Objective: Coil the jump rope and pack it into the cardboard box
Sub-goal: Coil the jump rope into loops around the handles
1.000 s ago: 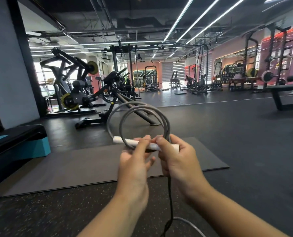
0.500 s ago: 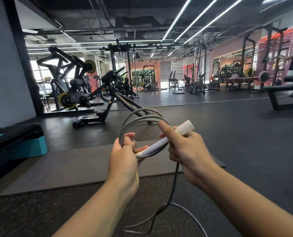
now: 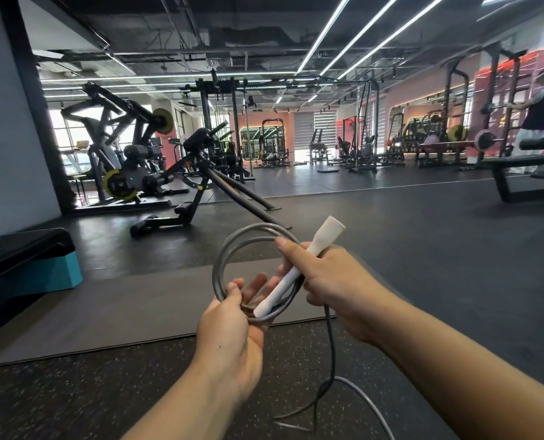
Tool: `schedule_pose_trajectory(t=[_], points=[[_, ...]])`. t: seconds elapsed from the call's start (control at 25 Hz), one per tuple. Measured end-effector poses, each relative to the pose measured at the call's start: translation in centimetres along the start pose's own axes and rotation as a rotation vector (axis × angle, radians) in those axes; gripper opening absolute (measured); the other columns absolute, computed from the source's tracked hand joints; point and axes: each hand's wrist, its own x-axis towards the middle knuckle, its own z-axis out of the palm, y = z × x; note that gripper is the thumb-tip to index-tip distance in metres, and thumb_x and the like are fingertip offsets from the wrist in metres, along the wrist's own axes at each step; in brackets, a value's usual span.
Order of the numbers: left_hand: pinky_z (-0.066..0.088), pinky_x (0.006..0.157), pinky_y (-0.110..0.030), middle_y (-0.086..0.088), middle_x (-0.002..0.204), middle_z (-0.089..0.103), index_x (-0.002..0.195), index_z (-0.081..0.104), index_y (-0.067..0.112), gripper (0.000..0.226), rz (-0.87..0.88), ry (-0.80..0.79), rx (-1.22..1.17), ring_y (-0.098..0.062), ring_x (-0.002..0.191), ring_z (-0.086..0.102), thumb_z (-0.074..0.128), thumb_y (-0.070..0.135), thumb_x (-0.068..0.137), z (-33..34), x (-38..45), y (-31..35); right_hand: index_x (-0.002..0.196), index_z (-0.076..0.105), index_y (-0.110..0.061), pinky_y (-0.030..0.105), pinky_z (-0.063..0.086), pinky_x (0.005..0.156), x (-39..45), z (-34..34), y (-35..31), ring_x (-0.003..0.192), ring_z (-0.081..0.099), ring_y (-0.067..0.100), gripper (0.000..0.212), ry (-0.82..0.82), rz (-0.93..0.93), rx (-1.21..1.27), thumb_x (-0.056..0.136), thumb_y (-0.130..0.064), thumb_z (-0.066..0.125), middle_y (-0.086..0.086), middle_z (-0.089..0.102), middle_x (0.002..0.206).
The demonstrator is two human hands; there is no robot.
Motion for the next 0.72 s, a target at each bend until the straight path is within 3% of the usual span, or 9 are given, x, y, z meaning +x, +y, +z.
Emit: schedule_pose_trajectory(t=[0.08, 0.12, 0.24, 0.28, 0.36, 0.44, 0.52, 0.6, 0.72], points=[[0.05, 0.098, -0.051, -0.018, 0.123, 0.068, 0.123, 0.048, 0.014, 0.018, 0.061, 0.004, 0.434, -0.029, 0.098, 0.07, 0.05, 0.017, 0.104, -0.9, 0.3, 0.0, 0.076, 0.062, -0.013, 0.017, 0.033, 0.042, -0.1, -0.3, -0.2, 0.039, 0.047, 0.003, 0.04, -0.094, -0.037, -0.075, 0.1, -0.044, 0.059, 0.019, 0.074, 0.074], [0.045, 0.102, -0.049, -0.018, 0.14, 0.057, 0.135, 0.04, 0.021, 0.041, 0.173, 0.004, 0.735, -0.03, 0.112, 0.061, 0.06, 0.018, 0.099, -1.4, 0.3, 0.2, 0.076, 0.06, -0.011, 0.015, 0.036, 0.041, -0.1, -0.5, -0.3, 0.038, 0.051, 0.002, 0.04, -0.12, -0.073, -0.156, 0.103, -0.041, 0.056, 0.02, 0.075, 0.073], [0.015, 0.122, -0.048, -0.01, 0.168, 0.007, 0.159, 0.003, 0.03, 0.115, 1.089, -0.043, 1.599, -0.032, 0.152, 0.015, 0.081, 0.015, 0.076, -1.8, 0.4, 2.5, 0.07, 0.063, -0.011, 0.017, 0.044, 0.05, -0.1, -0.6, -0.8, 0.047, 0.057, 0.008, 0.044, -0.188, -0.125, -0.412, 0.103, -0.039, 0.055, 0.006, 0.074, 0.062], [0.011, 0.122, -0.056, -0.012, 0.17, 0.004, 0.161, 0.006, 0.026, 0.119, 1.437, -0.171, 1.83, -0.035, 0.155, 0.006, 0.081, 0.014, 0.07, -0.9, 0.1, 3.5, 0.071, 0.068, -0.009, 0.022, 0.046, 0.055, 0.1, -0.5, -0.7, 0.053, 0.061, 0.012, 0.041, -0.219, -0.134, -0.497, 0.101, -0.036, 0.056, 0.005, 0.075, 0.064], [0.013, 0.119, -0.065, -0.015, 0.169, 0.009, 0.16, 0.022, 0.019, 0.109, 1.786, -0.382, 2.161, -0.038, 0.155, 0.004, 0.075, 0.013, 0.066, 1.0, 0.0, 4.5, 0.089, 0.075, -0.003, 0.03, 0.044, 0.067, 0.6, 0.2, -0.8, 0.076, 0.07, 0.018, 0.023, -0.292, -0.2, -0.782, 0.094, -0.019, 0.06, 0.009, 0.08, 0.087], [0.018, 0.119, -0.062, -0.018, 0.162, 0.033, 0.152, 0.04, 0.01, 0.082, 1.832, -0.455, 2.32, -0.039, 0.153, 0.018, 0.069, 0.013, 0.075, 2.3, 0.6, 5.1, 0.092, 0.077, -0.002, 0.028, 0.037, 0.074, 0.7, 0.7, -1.4, 0.09, 0.067, 0.019, 0.016, -0.312, -0.314, -0.99, 0.087, -0.007, 0.063, 0.008, 0.076, 0.097], [0.034, 0.114, -0.054, -0.016, 0.128, 0.063, 0.132, 0.057, 0.006, 0.044, 1.871, -0.502, 2.341, -0.037, 0.13, 0.052, 0.051, 0.012, 0.089, 2.3, 1.4, 6.0, 0.068, 0.07, -0.011, 0.022, 0.04, 0.068, 0.8, -0.2, -2.4, 0.067, 0.06, 0.007, 0.02, -0.318, -0.286, -0.774, 0.087, -0.009, 0.065, -0.001, 0.07, 0.071], [0.05, 0.09, -0.045, -0.01, 0.098, 0.065, 0.108, 0.063, 0.01, 0.033, 1.88, -0.542, 2.36, -0.031, 0.09, 0.063, 0.035, 0.01, 0.09, 1.9, 1.6, 7.4, 0.069, 0.066, -0.018, 0.013, 0.04, 0.057, 0.8, -1.7, -2.6, 0.055, 0.056, -0.002, 0.023, -0.397, -0.195, -0.589, 0.091, -0.02, 0.07, -0.005, 0.069, 0.062], [0.046, 0.059, -0.041, -0.01, 0.09, 0.057, 0.099, 0.058, 0.011, 0.029, 1.839, -0.557, 2.394, -0.027, 0.066, 0.051, 0.032, 0.004, 0.089, 0.9, 1.5, 8.1, 0.086, 0.072, -0.02, 0.017, 0.041, 0.063, 0.9, -3.2, -2.6, 0.064, 0.06, -0.003, 0.014, -0.516, -0.137, -0.615, 0.094, -0.032, 0.072, -0.007, 0.08, 0.078]])
